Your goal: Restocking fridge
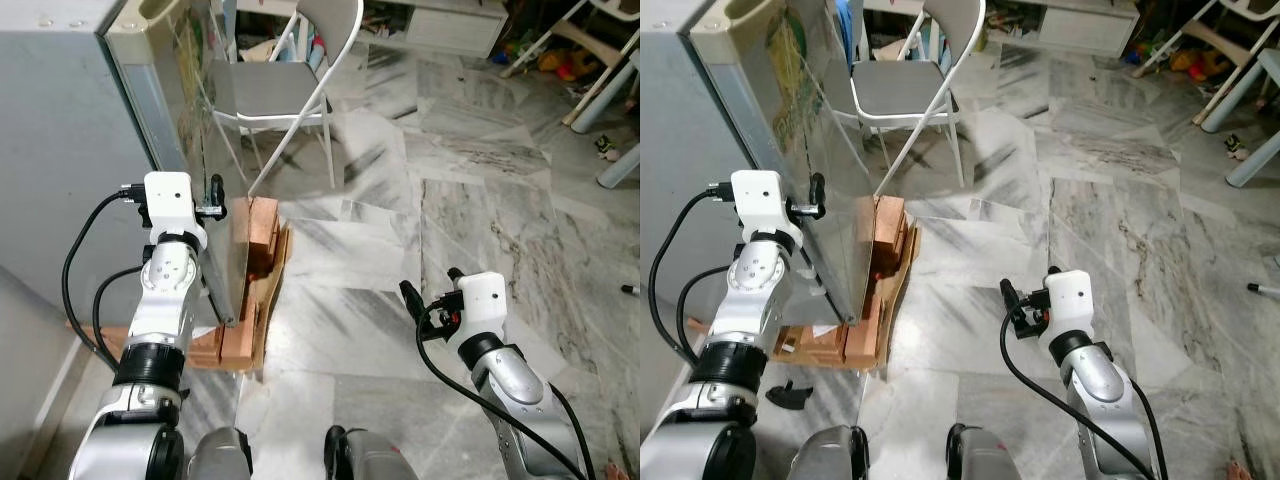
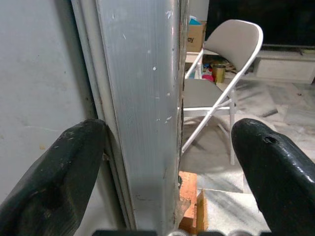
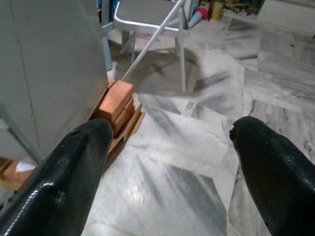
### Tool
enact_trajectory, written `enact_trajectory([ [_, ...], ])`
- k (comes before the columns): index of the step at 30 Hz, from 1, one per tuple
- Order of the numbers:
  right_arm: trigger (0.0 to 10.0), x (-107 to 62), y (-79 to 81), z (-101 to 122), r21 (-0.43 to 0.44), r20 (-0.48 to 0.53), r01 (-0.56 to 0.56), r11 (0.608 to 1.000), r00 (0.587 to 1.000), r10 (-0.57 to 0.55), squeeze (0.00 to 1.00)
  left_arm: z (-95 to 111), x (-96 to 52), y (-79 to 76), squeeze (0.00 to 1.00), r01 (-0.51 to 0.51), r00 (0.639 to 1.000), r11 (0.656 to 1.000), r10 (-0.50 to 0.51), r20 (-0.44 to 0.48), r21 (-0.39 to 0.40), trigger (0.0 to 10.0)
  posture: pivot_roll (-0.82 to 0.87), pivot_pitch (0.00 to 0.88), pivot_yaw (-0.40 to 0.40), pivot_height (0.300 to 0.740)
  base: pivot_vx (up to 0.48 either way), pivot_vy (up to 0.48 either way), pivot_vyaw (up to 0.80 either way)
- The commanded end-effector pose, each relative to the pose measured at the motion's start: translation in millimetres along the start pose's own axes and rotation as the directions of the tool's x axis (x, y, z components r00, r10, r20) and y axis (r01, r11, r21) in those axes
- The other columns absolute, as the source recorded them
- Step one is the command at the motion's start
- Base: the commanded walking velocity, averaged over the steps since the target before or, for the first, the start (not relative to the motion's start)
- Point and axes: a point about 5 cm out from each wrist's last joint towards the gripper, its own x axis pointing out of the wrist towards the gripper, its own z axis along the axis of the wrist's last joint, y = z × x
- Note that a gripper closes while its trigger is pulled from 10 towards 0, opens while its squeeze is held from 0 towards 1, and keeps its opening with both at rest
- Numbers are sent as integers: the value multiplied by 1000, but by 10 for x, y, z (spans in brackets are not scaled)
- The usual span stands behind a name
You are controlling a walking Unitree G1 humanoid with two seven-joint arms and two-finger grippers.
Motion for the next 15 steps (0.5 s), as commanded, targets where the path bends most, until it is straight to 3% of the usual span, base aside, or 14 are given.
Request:
enact_trajectory([
  [1,10000,-31,0,-4,-5,-18,-24,1000,1000,24,0,125,48,-194,0,104,993,995,-104,46,13,10000,7,130,-69,740,0,0,0],
  [2,10000,-43,2,-27,-6,-32,-27,1000,999,27,0,147,52,-252,0,134,989,991,-135,53,15,10000,8,130,-69,740,0,0,0],
  [4,10000,-71,-8,-117,4,-82,-9,1000,997,9,0,187,14,-547,0,291,956,957,-289,49,-23,10000,12,133,-65,740,0,0,0],
  [7,10000,-68,-2,-152,37,-97,3,999,995,1,0,234,-60,-871,0,437,899,897,-433,66,-62,10000,16,136,-63,740,0,0,0],
  [9,10000,-60,10,-167,35,-103,-5,999,995,9,0,321,-178,-1191,0,560,828,825,-553,93,-80,10000,25,135,-63,740,0,0,0],
  [10,10000,-50,43,-199,28,-117,-25,999,993,28,0,464,-362,-1572,0,678,735,725,-665,134,-124,10000,32,135,-61,740,0,0,0],
  [11,10000,-50,43,-199,28,-117,-25,999,993,28,0,464,-362,-1572,0,678,735,725,-665,134,-124,10000,32,135,-61,740,0,0,0],
  [14,10000,-36,72,-234,32,-136,-41,999,990,45,0,692,-715,-2071,0,816,577,564,-789,213,-123,10000,44,130,-60,740,0,0,0],
  [15,10000,-36,72,-234,32,-136,-41,999,990,45,0,692,-715,-2071,0,816,577,564,-789,213,-123,10000,44,130,-60,740,0,0,0],
])
